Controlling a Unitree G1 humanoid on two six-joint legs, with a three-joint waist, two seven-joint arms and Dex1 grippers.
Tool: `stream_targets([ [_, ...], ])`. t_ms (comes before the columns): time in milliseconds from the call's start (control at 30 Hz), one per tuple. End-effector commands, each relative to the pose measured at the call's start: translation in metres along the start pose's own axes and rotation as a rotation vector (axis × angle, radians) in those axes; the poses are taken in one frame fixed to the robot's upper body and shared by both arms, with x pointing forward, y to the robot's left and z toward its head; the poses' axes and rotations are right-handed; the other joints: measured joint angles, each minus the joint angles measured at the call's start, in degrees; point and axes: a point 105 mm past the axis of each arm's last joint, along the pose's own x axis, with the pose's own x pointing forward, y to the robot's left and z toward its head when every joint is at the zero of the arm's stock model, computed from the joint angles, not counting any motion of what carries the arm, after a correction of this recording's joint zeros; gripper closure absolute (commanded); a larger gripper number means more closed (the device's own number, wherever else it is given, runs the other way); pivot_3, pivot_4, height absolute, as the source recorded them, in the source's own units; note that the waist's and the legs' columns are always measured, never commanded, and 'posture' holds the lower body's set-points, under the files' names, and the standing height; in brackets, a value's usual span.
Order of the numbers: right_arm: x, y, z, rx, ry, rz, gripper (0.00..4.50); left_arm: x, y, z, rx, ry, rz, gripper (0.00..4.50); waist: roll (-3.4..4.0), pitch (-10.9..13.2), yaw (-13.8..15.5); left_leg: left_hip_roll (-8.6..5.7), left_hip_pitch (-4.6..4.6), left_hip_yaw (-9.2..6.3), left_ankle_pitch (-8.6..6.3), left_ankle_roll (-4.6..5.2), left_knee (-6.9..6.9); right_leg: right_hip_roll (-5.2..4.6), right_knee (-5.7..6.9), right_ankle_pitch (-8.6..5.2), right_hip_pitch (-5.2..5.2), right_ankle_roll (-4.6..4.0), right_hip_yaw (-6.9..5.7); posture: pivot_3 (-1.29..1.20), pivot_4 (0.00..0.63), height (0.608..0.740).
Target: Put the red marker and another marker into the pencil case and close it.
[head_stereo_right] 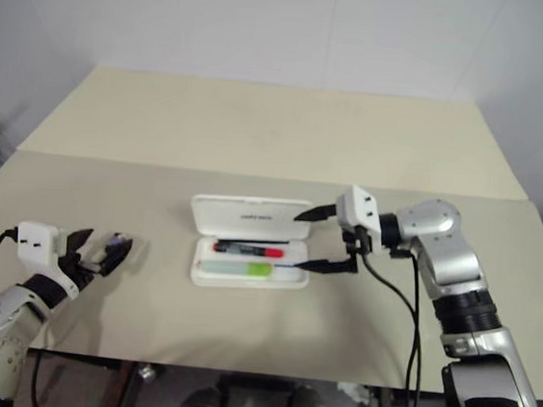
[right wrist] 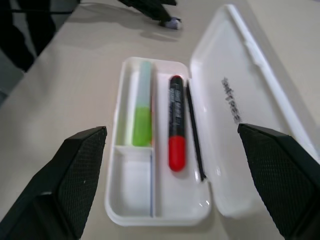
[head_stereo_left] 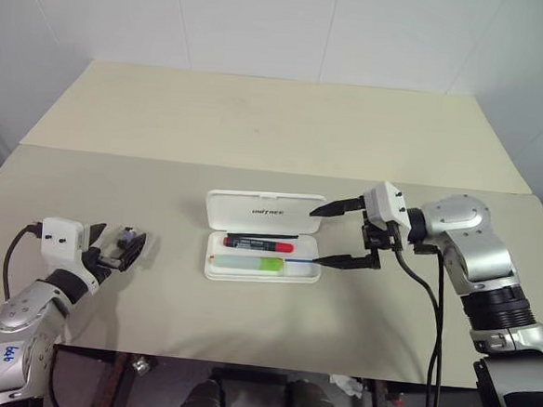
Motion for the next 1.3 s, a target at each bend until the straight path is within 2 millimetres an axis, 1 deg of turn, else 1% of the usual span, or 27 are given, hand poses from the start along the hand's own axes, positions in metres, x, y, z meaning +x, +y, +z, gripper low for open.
stream_targets([
  [33,-0.003,-0.007,0.010,-0.056,-0.009,-0.027,0.04,0.001,0.007,-0.001,0.004,0.029,0.038,0.00,0.00,0.00,-0.02,0.00,0.00,0.00,0.01,-0.01,0.00,0.00,0.01,0.00,0.00,0.00,0.00,0.00,0.150,0.740],
  [200,-0.005,-0.011,0.005,-0.051,0.011,-0.054,0.04,0.003,0.012,-0.015,-0.002,0.109,0.070,0.00,0.00,0.00,0.21,-0.02,0.00,0.00,0.01,-0.02,0.03,-0.01,0.02,0.00,0.00,0.00,0.00,0.00,0.150,0.740],
  [333,-0.009,-0.015,0.003,-0.041,0.023,-0.084,0.04,0.010,0.009,-0.008,0.006,0.084,0.033,0.00,0.01,0.00,0.66,-0.02,0.04,-0.01,0.05,-0.05,0.04,-0.01,0.08,0.00,0.01,0.00,-0.01,0.00,0.150,0.740],
  [467,-0.012,-0.017,0.002,-0.047,0.028,-0.098,0.04,0.016,0.012,-0.005,0.021,0.089,0.021,0.00,0.01,0.00,1.17,-0.03,0.05,-0.02,0.08,-0.05,0.05,-0.01,0.10,0.01,0.02,0.00,-0.01,0.00,0.150,0.740],
  [600,-0.014,-0.021,0.003,-0.060,0.027,-0.120,0.04,0.022,0.008,-0.001,0.032,0.087,-0.031,0.00,0.01,0.00,1.24,-0.06,0.05,-0.01,0.08,-0.05,0.04,-0.03,0.10,0.01,0.01,0.00,-0.01,0.00,0.150,0.740],
  [733,-0.015,-0.023,0.004,-0.069,0.027,-0.135,0.04,0.030,-0.006,0.005,0.049,0.091,-0.139,0.00,0.01,0.00,1.32,-0.06,0.03,-0.03,0.09,-0.05,0.04,-0.03,0.10,0.01,0.02,0.00,-0.03,0.00,0.150,0.740],
  [833,-0.015,-0.023,0.004,-0.071,0.027,-0.138,0.04,0.033,-0.012,0.005,-0.002,0.085,-0.169,0.00,0.01,0.00,1.29,-0.10,0.00,-0.03,0.08,-0.04,0.03,-0.08,0.04,0.01,0.02,0.00,-0.02,0.00,0.150,0.740],
  [933,-0.016,-0.023,0.005,-0.072,0.025,-0.147,0.00,0.034,-0.017,0.006,-0.006,0.071,-0.180,0.64,0.01,0.00,1.29,-0.09,0.00,-0.03,0.08,-0.03,0.00,-0.09,0.03,0.01,-0.02,0.00,-0.02,0.00,0.150,0.740],
  [1133,-0.017,-0.023,0.005,-0.077,0.027,-0.156,0.00,0.032,-0.015,-0.003,-0.012,0.125,-0.146,2.67,0.01,0.00,1.21,-0.08,0.00,-0.02,0.08,-0.03,0.00,-0.07,0.06,0.01,-0.02,0.00,-0.01,0.00,0.150,0.740],
  [1233,-0.019,-0.025,0.005,-0.078,0.032,-0.164,0.00,0.030,-0.015,-0.004,-0.009,0.128,-0.142,3.67,0.01,0.00,1.24,-0.10,0.00,-0.02,0.08,-0.03,0.01,-0.10,0.05,0.01,-0.01,0.00,-0.01,0.00,0.150,0.740],
  [1267,-0.019,-0.025,0.004,-0.078,0.032,-0.165,0.00,0.030,-0.015,-0.004,-0.001,0.127,-0.142,3.98,0.01,0.00,1.25,-0.11,0.00,-0.02,0.08,-0.03,0.00,-0.10,0.05,0.01,-0.01,0.01,0.00,0.00,0.150,0.740],
  [1300,-0.019,-0.025,0.004,-0.078,0.033,-0.167,0.00,0.029,-0.015,-0.003,0.006,0.128,-0.141,4.10,0.01,0.00,1.25,-0.11,0.00,-0.02,0.08,-0.03,0.00,-0.10,0.04,0.00,-0.01,0.01,-0.01,0.00,0.150,0.740],
])
